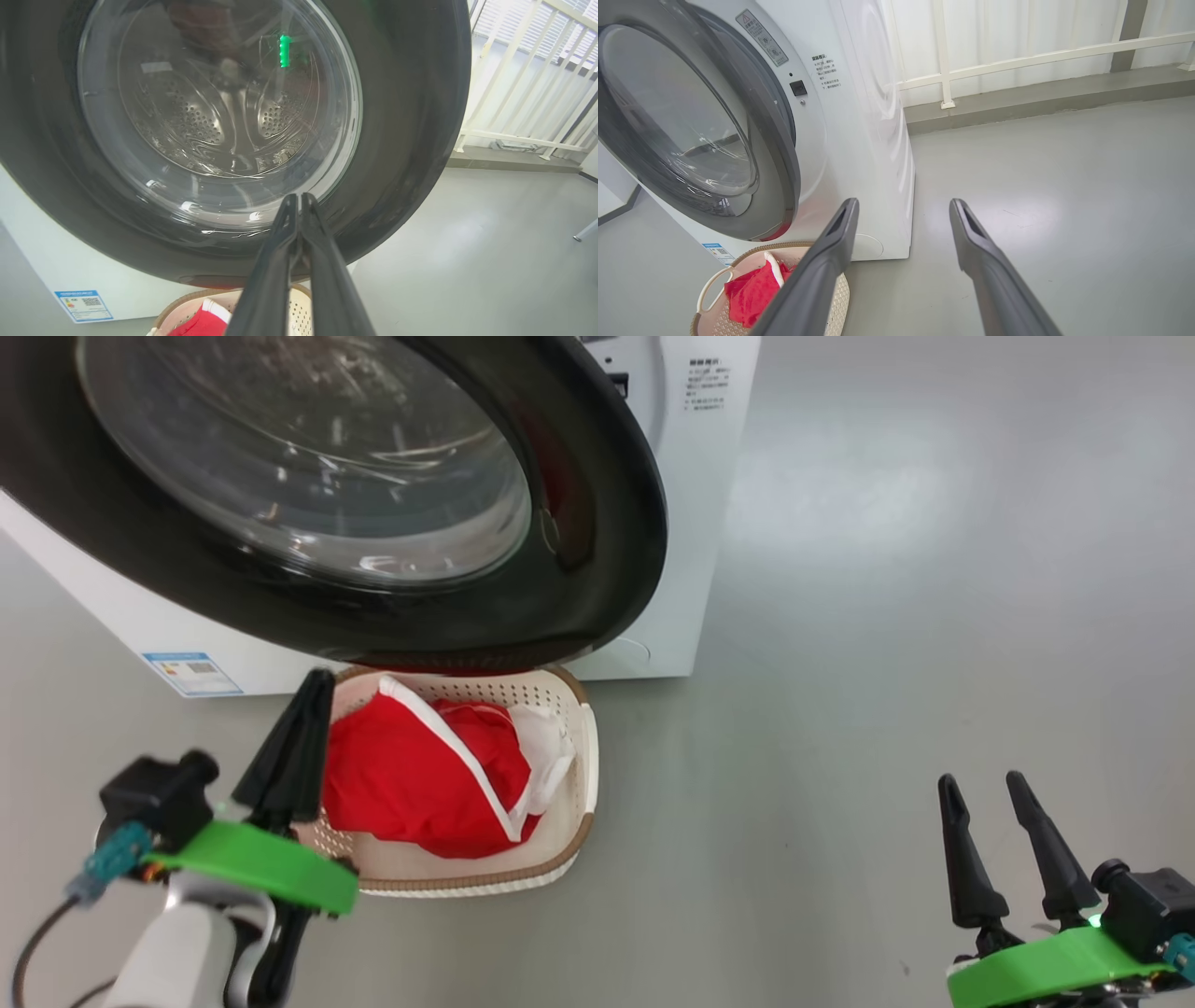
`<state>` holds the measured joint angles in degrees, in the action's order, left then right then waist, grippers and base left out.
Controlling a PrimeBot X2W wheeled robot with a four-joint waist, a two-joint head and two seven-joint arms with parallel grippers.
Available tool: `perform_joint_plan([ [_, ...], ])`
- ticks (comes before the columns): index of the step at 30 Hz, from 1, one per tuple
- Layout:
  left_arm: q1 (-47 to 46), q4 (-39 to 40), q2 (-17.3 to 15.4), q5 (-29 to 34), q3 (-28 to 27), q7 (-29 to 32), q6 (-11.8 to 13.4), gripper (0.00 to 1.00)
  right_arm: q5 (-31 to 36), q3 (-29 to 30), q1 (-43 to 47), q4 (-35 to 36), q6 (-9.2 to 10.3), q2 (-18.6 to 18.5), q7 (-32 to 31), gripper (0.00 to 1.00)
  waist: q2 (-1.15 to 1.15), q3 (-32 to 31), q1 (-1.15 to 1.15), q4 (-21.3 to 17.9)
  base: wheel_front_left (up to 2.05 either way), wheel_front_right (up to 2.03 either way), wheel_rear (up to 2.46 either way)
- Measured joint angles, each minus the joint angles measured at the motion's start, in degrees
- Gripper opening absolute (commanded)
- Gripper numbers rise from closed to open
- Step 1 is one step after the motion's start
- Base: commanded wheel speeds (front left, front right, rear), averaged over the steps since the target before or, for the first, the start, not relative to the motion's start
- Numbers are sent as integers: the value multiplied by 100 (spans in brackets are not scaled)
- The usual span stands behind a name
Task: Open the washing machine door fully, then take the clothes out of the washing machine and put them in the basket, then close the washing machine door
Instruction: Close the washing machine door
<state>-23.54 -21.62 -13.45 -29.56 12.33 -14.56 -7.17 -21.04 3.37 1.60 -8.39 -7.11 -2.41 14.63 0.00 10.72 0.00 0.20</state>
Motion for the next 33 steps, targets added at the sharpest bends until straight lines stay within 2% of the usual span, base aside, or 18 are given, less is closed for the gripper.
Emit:
perform_joint_plan([
  [3, 307, 107, 19, 127, -193, 1, 0, 15, 9, 3, 97, -3, 0, 3, 0, 100, 0, -101, 0, 24, 0, 0, 0],
  [7, 721, 258, 51, 352, -398, 1, 0, 33, 40, 20, 213, -1, 0, 0, 0, 100, 0, -218, 0, 25, 0, 0, 0],
  [13, 1319, 428, 147, 511, -727, 1, 0, 49, 41, 55, 413, 5, 0, -25, 0, 100, 0, -393, 0, -3, 0, 0, 0],
  [15, 1464, 474, 170, 553, -810, 1, 0, 76, 41, 91, 459, 4, 0, -46, 0, 100, 0, -442, 0, -11, 0, 0, 0],
  [17, 1583, 513, 178, 623, -907, 1, 0, 96, 41, 124, 524, 16, 0, -73, 0, 100, 0, -482, 0, -14, 0, 0, 0],
  [18, 1645, 538, 189, 653, -966, 1, 0, 100, 41, 135, 553, 16, 0, -78, 0, 100, 0, -499, 0, -14, 0, 0, 0],
  [33, 2327, 1010, 403, 1005, -1606, 1, 0, 100, 55, 141, 681, 86, 0, -94, 0, 100, 0, -564, 0, -19, 0, 0, 0],
])
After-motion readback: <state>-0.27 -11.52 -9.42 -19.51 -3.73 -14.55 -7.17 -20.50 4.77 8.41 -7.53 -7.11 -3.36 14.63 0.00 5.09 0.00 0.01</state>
